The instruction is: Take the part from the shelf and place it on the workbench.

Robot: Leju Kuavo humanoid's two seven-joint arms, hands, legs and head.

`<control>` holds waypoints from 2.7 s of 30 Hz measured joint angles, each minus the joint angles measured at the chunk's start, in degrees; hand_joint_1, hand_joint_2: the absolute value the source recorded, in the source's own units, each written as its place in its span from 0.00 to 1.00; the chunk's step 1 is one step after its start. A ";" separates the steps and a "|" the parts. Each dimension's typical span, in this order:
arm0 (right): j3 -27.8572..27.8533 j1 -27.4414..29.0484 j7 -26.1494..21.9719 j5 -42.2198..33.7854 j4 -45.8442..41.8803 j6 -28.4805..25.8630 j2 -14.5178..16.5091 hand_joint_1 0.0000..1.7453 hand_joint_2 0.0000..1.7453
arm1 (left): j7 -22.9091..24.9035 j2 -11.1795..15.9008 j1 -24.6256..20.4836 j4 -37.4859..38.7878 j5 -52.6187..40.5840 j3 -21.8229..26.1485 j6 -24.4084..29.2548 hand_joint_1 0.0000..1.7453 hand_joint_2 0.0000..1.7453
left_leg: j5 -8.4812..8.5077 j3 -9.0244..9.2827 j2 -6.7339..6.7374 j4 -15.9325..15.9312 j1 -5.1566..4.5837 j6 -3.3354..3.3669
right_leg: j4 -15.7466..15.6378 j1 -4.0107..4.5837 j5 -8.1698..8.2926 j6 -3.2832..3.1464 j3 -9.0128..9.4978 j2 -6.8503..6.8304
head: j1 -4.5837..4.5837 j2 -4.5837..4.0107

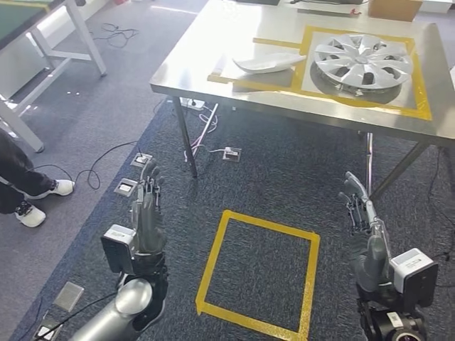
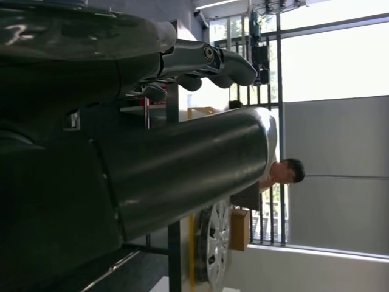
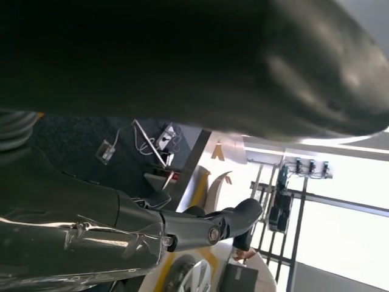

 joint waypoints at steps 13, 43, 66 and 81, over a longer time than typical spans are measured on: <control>-0.10 0.13 -0.28 0.82 -0.11 -0.66 0.02 0.00 0.00 | 0.07 0.02 -0.07 -0.02 0.42 0.00 -0.01 0.00 0.00 | 0.64 0.08 -0.02 -0.73 0.19 -0.82 | -0.07 0.24 0.27 -0.48 -0.15 -0.14 | -0.25 0.00; 0.13 0.19 0.61 2.47 -0.71 -0.69 0.04 0.00 0.00 | 0.37 -0.09 -0.62 -0.48 -0.39 -0.02 0.00 0.00 0.00 | 1.57 -3.88 3.96 2.04 -0.36 -0.82 | 1.85 -0.08 -1.69 0.06 -0.26 -5.24 | -1.64 0.00; 0.05 0.45 1.02 2.71 -1.18 -0.61 0.17 0.00 0.00 | 1.71 0.07 0.10 -1.38 -1.25 -0.02 0.00 0.00 0.00 | -4.88 -10.47 -1.55 15.02 0.42 -2.62 | 0.27 -0.61 0.10 -1.36 -0.52 -0.49 | -0.96 0.00; 0.03 0.68 0.74 2.71 -1.17 -0.36 0.17 0.00 0.00 | 0.98 -0.03 -0.01 -1.40 -0.79 -0.03 -0.01 0.00 0.00 | 1.32 -3.33 -1.02 0.98 0.45 0.00 | 14.32 -0.72 -9.22 1.48 -5.13 -0.82 | -0.13 0.00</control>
